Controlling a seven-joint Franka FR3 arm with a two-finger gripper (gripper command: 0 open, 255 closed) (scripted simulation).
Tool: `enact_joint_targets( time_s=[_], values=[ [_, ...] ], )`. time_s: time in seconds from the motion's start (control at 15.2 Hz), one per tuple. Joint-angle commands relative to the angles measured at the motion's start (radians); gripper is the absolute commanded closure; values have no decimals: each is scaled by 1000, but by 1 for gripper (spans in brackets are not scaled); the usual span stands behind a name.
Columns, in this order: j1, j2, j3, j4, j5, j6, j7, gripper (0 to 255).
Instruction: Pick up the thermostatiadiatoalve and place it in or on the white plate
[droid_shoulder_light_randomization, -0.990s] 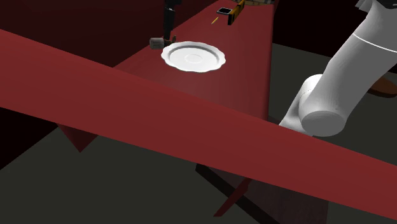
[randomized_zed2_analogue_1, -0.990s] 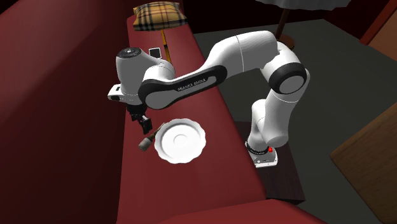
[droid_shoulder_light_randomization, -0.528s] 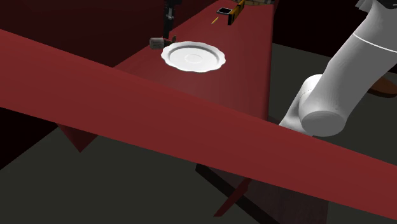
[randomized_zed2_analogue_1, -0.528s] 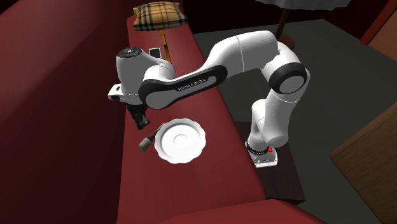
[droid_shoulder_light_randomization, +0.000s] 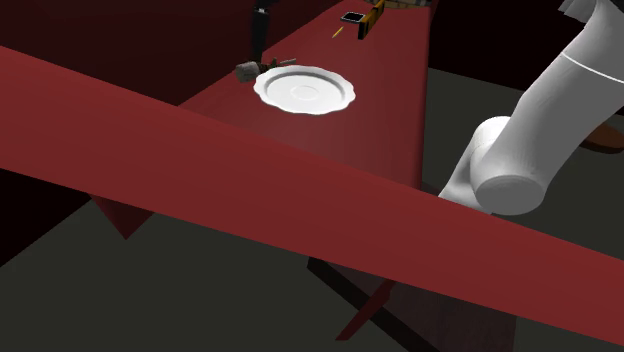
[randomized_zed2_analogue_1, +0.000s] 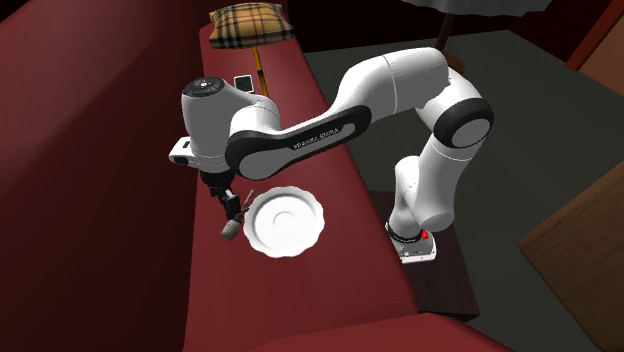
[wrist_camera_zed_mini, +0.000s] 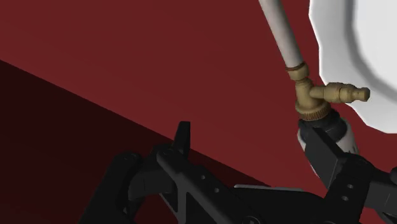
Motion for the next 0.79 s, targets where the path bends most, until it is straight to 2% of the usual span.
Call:
enact_joint_targets(
  time_s=[0.0, 0.2, 0.73],
  values=[
    [18, -15, 27, 7, -18, -33, 102, 0],
    [44, -21, 70, 40, -40, -86, 247, 0],
    [44, -5, 71, -43, -42, 13, 248, 0]
  ],
)
